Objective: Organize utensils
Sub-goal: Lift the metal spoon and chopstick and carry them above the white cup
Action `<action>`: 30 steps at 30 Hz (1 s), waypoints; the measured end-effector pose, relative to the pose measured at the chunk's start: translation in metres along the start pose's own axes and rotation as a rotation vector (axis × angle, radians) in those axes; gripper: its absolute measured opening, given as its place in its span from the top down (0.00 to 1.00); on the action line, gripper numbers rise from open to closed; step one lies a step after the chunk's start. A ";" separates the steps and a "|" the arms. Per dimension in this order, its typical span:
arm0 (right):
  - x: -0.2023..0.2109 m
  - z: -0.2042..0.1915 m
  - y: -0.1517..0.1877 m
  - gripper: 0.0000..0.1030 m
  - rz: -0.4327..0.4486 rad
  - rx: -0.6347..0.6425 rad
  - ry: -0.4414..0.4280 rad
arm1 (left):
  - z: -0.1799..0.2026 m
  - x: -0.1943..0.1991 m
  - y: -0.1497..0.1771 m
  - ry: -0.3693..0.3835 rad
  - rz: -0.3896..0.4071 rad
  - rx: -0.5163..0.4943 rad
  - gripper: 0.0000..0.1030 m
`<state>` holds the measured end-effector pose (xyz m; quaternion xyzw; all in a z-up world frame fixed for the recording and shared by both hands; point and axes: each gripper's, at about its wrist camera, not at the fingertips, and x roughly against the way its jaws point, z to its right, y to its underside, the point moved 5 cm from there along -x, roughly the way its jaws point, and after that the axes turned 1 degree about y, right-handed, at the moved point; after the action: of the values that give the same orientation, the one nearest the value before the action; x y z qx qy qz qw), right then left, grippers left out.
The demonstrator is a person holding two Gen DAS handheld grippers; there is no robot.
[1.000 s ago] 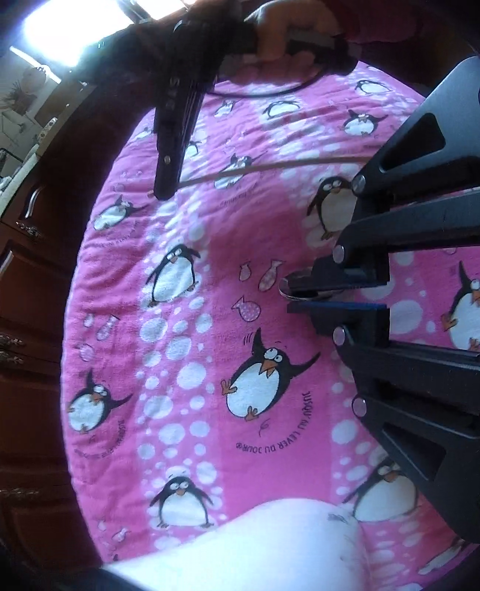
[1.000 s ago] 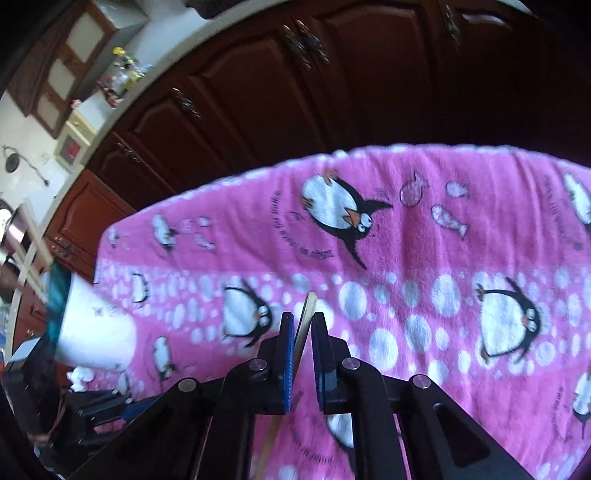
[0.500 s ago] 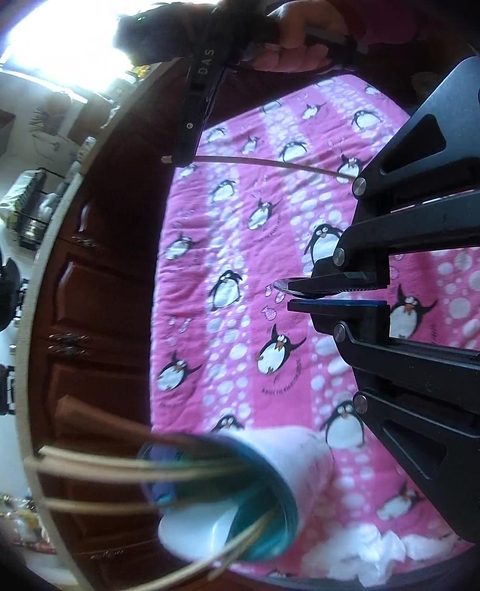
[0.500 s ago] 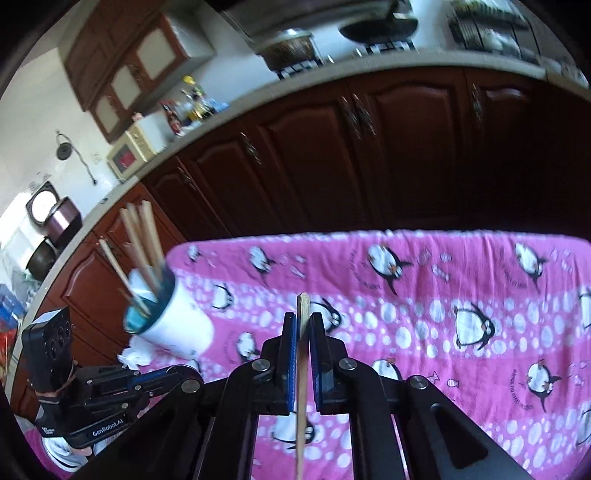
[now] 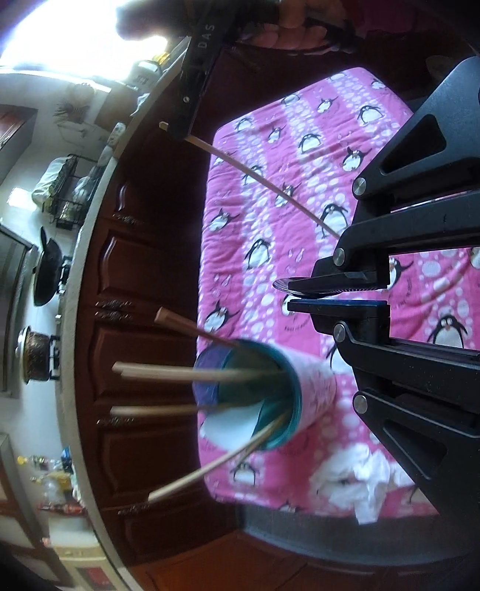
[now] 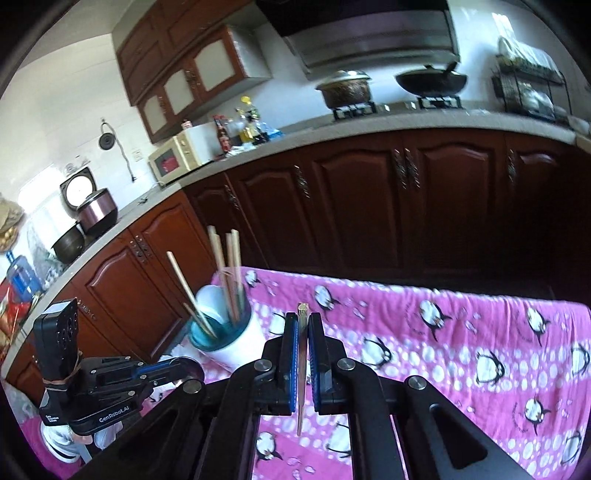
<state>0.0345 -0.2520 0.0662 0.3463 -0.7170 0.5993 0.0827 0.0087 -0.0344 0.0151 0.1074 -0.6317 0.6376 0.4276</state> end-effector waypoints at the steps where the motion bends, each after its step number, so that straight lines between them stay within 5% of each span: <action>1: 0.000 -0.005 -0.002 0.95 0.003 0.006 -0.005 | -0.004 0.004 -0.001 -0.008 0.007 0.004 0.98; 19: 0.010 -0.090 -0.049 0.95 0.073 0.128 -0.117 | -0.060 0.062 -0.036 -0.118 0.141 0.048 0.98; 30: -0.006 -0.138 -0.087 0.95 0.141 0.168 -0.148 | -0.097 0.070 -0.076 -0.271 0.232 0.059 0.98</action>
<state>0.0500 -0.1271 0.1698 0.3439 -0.6911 0.6343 -0.0420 0.0568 0.0692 0.0988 0.1312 -0.6728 0.6805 0.2589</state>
